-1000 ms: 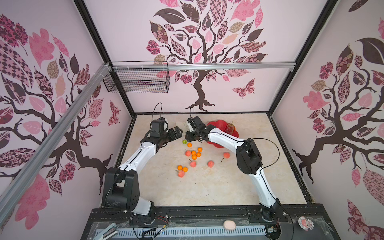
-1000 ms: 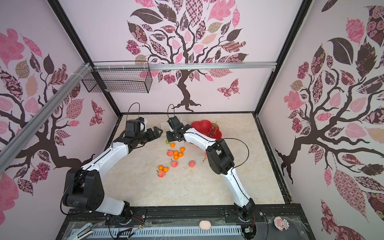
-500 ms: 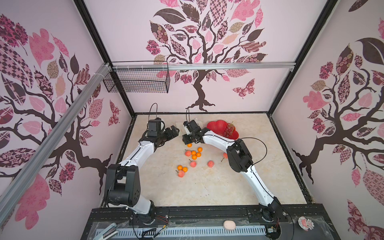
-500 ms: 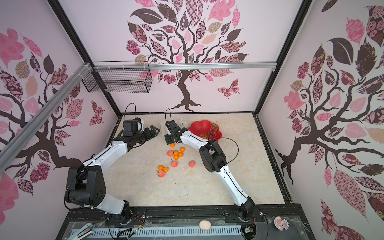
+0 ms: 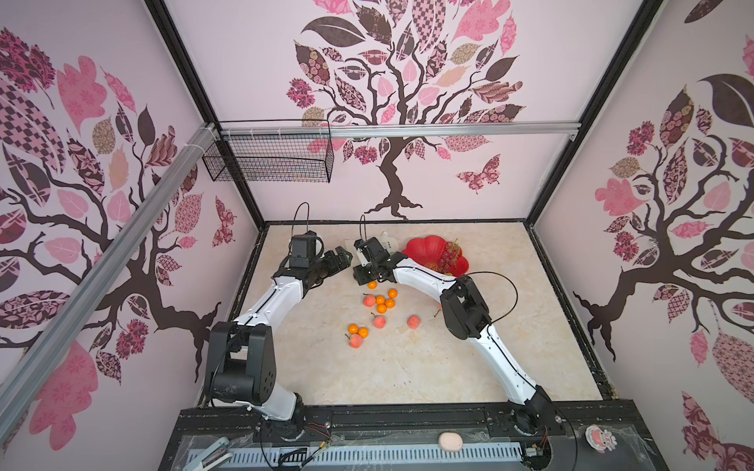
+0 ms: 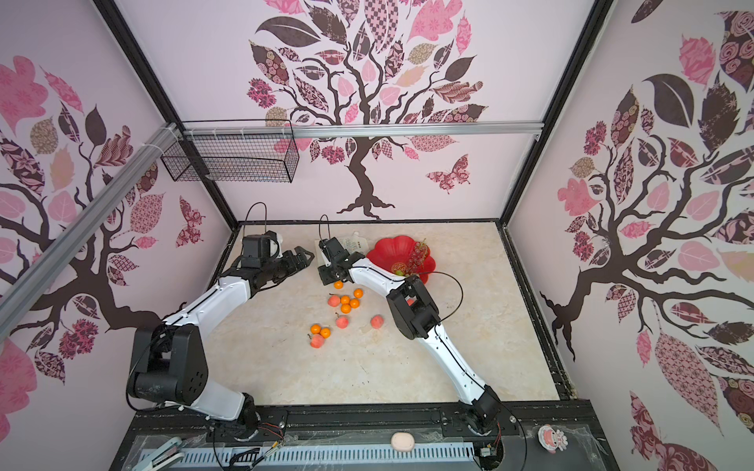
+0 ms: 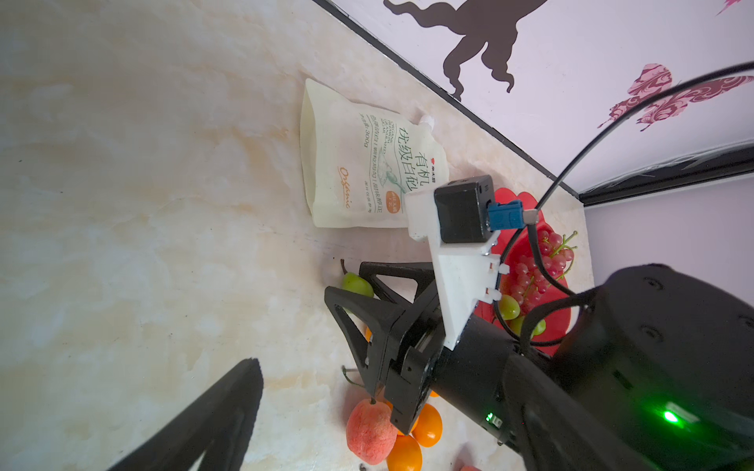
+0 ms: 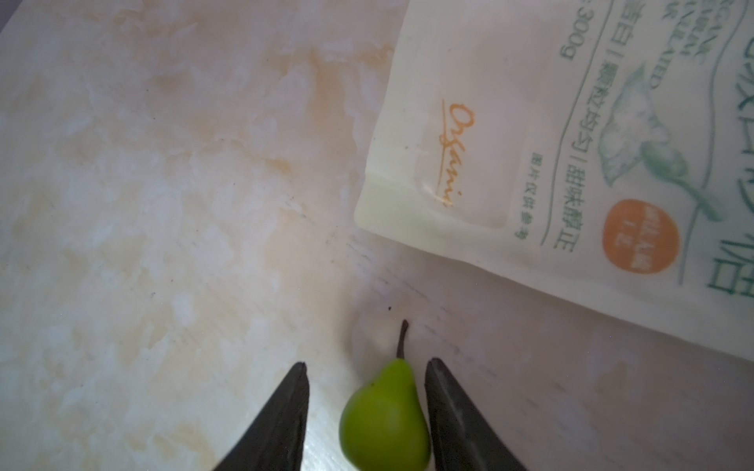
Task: Place and organize the fake fruits in the fruit bowl
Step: 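Lower the right gripper and close it on the small green pear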
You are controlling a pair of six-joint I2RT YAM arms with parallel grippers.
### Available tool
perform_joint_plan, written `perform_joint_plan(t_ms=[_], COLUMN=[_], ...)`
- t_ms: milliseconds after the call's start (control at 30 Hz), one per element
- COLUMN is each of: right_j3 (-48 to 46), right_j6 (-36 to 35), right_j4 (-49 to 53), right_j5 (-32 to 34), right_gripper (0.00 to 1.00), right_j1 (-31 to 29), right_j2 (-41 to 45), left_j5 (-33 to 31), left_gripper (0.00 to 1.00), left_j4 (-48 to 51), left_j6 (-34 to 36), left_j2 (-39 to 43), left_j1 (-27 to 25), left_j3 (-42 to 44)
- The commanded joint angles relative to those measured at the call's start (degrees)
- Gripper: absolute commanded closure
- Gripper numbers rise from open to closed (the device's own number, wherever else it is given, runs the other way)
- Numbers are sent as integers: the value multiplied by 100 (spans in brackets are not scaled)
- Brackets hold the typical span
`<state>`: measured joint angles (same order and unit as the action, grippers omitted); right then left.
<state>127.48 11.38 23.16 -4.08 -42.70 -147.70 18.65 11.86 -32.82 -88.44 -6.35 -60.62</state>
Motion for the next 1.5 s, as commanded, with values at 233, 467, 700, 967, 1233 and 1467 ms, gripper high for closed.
perform_joint_plan(t_ms=[233,467,700,967,1233,1467], right_j3=[41,-63,-390,-704,-438,-321], right_j6=[-14,-13,-46,194,241,288], right_j4=[247,259,195,-80,19,84], right_j5=[262,349,422,281,112,13], right_gripper=[51,53,55,59,64,64], right_j1=[-27,-26,-23,-26,-20,7], right_j2=[-247,-216,-116,-42,27,336], left_j5=[112,173,199,209,230,235], left_gripper=[4,4,4,4,4,4], left_j4=[-35,-36,-34,-9,9,8], left_j6=[56,39,29,30,21,36], left_j2=[-102,-102,-91,-78,-76,-57], left_j1=[21,27,40,68,105,147], left_j3=[-61,-68,-85,-99,-129,-126])
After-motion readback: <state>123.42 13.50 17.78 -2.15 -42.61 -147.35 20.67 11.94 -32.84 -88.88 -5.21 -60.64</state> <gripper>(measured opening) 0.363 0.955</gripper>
